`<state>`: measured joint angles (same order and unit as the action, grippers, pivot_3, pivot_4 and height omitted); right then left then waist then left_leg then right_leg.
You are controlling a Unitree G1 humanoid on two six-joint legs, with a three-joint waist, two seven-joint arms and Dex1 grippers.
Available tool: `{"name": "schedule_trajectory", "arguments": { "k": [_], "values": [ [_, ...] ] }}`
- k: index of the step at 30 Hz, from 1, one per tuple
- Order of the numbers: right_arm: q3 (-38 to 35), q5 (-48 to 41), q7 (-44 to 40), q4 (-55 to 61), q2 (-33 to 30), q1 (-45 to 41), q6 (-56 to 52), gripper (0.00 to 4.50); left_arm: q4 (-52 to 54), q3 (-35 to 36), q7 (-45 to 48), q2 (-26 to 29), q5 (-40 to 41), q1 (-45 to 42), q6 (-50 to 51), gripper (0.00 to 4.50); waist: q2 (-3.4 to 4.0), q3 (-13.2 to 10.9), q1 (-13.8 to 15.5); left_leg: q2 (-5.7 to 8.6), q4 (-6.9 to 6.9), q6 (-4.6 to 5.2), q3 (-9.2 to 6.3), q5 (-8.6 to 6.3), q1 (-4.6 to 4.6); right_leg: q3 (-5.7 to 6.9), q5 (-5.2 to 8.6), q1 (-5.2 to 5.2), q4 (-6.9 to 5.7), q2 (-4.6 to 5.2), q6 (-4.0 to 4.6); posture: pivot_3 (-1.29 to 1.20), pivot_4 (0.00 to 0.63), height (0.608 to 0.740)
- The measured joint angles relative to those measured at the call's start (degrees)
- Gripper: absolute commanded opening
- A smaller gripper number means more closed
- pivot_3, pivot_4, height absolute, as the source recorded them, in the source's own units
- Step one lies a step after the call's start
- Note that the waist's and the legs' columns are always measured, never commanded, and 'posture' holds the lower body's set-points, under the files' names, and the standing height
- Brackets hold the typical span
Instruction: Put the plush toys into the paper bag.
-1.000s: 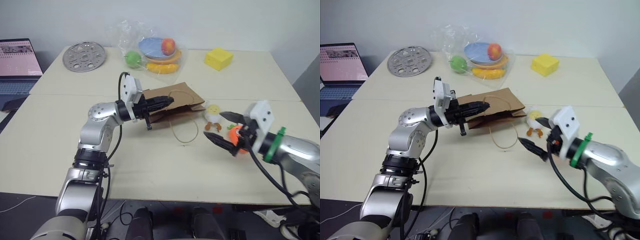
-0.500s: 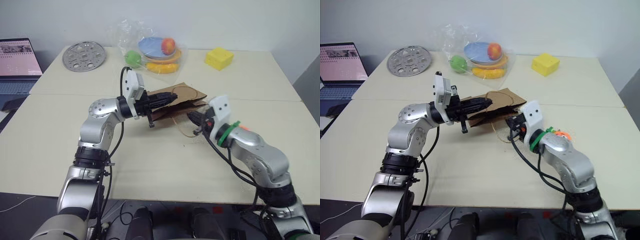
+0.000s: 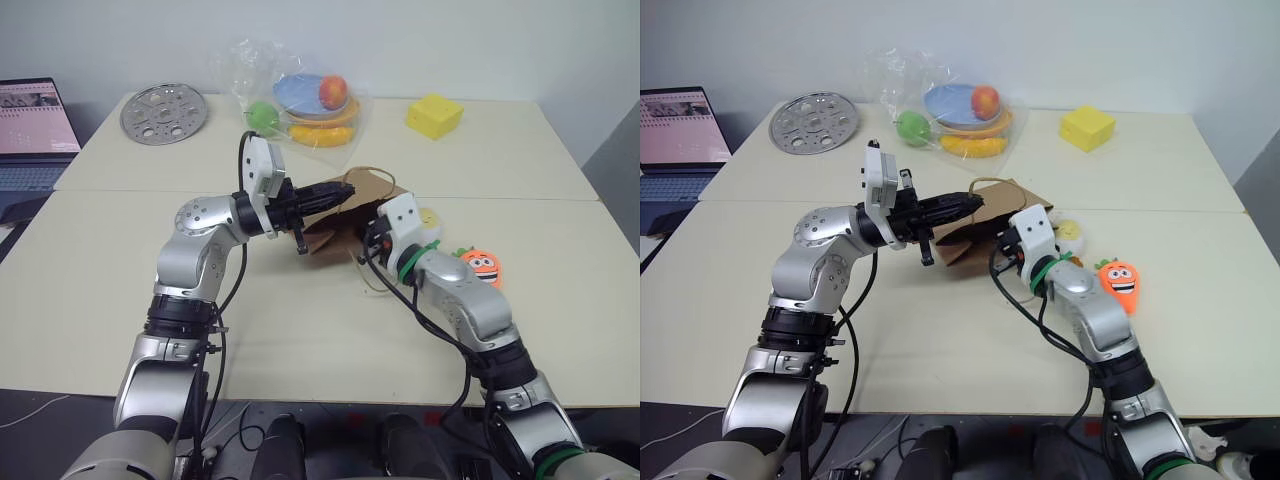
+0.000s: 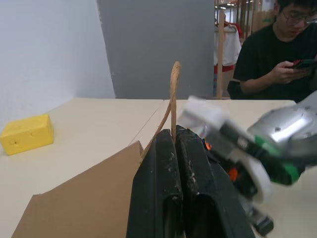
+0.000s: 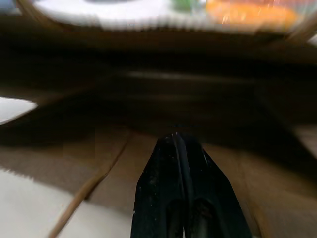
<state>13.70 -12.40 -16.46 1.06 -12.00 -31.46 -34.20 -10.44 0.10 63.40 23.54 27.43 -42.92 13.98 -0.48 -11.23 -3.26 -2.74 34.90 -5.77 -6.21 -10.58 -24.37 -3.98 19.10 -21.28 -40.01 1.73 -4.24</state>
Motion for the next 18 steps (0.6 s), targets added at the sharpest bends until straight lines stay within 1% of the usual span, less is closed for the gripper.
{"name": "schedule_trajectory", "arguments": {
  "k": [3, 6, 11, 14, 18],
  "values": [
    [1.32, 2.42, -0.58, -4.9, 0.48, 2.04, 1.22, 0.04, -0.79, 2.76, -2.74, 0.07, 1.66, -1.92, 2.32, 0.0, 0.0, 0.0, 0.07, 0.0, -0.01, 0.0, -0.02, 0.0, 0.0, 0.02, 0.0, -0.01, 0.0, 0.0, 0.0, 0.0, 0.15, 0.74],
    [1.0, 2.92, -1.05, -5.19, 1.01, 2.45, 1.76, 0.04, -3.16, 5.2, -4.84, 0.56, 1.65, -5.75, 2.1, 0.0, 0.0, 0.0, -0.01, 0.0, 0.01, 0.0, 0.0, 0.0, -0.01, 0.0, 0.0, -0.01, 0.01, 0.0, 0.0, 0.0, 0.15, 0.74],
    [0.43, 4.19, -0.76, -5.16, 1.99, 2.39, 1.09, 0.04, -5.99, 7.09, -7.06, 0.56, 1.54, -9.11, 0.36, 0.0, 0.0, 0.0, -0.02, 0.0, 0.01, 0.0, 0.0, 0.0, 0.0, 0.01, 0.0, -0.01, -0.02, 0.0, 0.0, 0.0, 0.15, 0.74],
    [0.11, 4.75, -0.42, -5.18, 2.2, 2.17, 0.73, 0.04, -5.91, 8.94, -10.03, -1.19, 2.66, -11.13, 0.57, 0.0, 0.0, 0.0, 0.01, 0.0, 0.01, 0.0, 0.0, 0.0, 0.0, 0.01, 0.0, 0.0, -0.01, 0.0, 0.0, 0.0, 0.15, 0.74],
    [-1.24, 4.9, 0.27, -5.18, 3.01, 2.18, 0.58, 0.04, -3.83, 9.15, -10.61, -1.76, 2.93, -11.06, 0.57, 0.0, 0.0, 0.0, -0.02, 0.0, -0.01, 0.0, 0.0, 0.0, -0.01, 0.01, 0.0, -0.01, -0.01, 0.0, 0.0, 0.0, 0.15, 0.74]
  ]
}}
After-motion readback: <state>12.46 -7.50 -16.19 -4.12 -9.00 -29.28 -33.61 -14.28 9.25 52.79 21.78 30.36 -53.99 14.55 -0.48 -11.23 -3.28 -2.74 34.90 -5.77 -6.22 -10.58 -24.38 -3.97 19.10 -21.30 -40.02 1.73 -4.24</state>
